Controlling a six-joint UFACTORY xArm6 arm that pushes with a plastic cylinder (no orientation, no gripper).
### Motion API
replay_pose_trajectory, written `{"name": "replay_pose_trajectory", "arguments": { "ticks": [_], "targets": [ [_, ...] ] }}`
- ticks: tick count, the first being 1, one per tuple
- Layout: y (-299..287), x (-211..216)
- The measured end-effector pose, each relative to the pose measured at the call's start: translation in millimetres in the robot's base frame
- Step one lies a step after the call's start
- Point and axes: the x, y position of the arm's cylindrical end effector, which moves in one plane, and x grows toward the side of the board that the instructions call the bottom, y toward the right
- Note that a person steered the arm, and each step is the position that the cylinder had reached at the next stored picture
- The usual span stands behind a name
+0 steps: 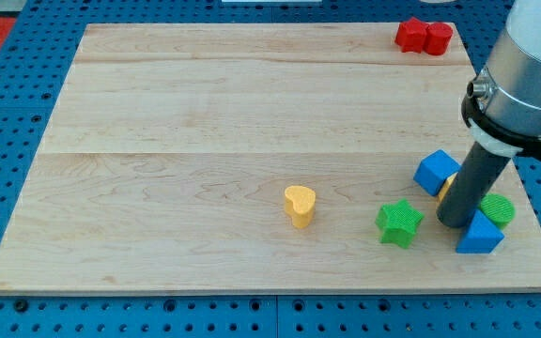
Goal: Slide green star to bottom left
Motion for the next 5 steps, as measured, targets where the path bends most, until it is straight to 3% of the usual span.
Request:
{"name": "replay_pose_trajectory", "arguments": {
  "ticks": [2, 5],
  "targets": [
    [-45.1, 14.3],
    [-100.5, -46.6]
  ]
}}
